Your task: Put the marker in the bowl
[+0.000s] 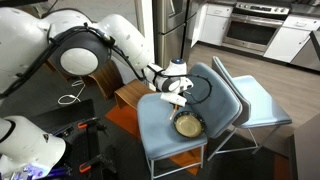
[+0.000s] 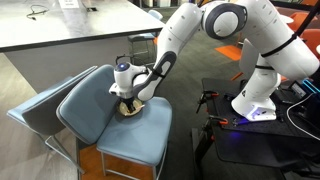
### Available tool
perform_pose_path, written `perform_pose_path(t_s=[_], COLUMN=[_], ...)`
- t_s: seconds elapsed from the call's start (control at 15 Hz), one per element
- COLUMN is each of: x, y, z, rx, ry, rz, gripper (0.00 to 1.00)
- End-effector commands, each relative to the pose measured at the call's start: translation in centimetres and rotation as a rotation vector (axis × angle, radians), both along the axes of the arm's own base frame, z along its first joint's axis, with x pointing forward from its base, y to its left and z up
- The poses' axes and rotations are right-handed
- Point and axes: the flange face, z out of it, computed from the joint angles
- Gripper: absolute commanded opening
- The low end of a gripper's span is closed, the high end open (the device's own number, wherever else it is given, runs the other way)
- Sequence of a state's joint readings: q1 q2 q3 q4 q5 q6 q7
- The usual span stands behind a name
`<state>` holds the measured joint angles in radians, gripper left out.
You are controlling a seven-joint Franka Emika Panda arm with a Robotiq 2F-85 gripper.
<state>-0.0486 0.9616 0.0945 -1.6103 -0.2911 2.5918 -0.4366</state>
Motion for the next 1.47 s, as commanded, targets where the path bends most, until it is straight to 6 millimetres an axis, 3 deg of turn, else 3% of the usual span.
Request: perform_pose_path(t_s=[0.0, 0.27, 0.53, 0.6, 0.73, 0.93, 1.13, 1.4], x=[1.4, 3.5, 4.7, 4.8, 5.0, 4.9, 3.1, 0.6], y=[-2.1, -5.0, -4.9, -4.7, -4.6, -4.4, -2.3, 1.5], z=[0.8, 0.8, -0.6, -0.9, -1.5, -1.7, -1.5, -0.8], rx=[-0.033, -0.085, -0.071, -0.069, -0.091, -0.119, -0.126, -0.082], ry=[0.013, 0.018, 0.011, 0.015, 0.016, 0.037, 0.115, 0.184], rz=[0.003, -0.026, -0.007, -0.011, -0.027, -0.062, -0.092, -0.172], gripper=[0.05, 0.05, 0.06, 0.47, 0.54, 0.76, 1.00, 1.00])
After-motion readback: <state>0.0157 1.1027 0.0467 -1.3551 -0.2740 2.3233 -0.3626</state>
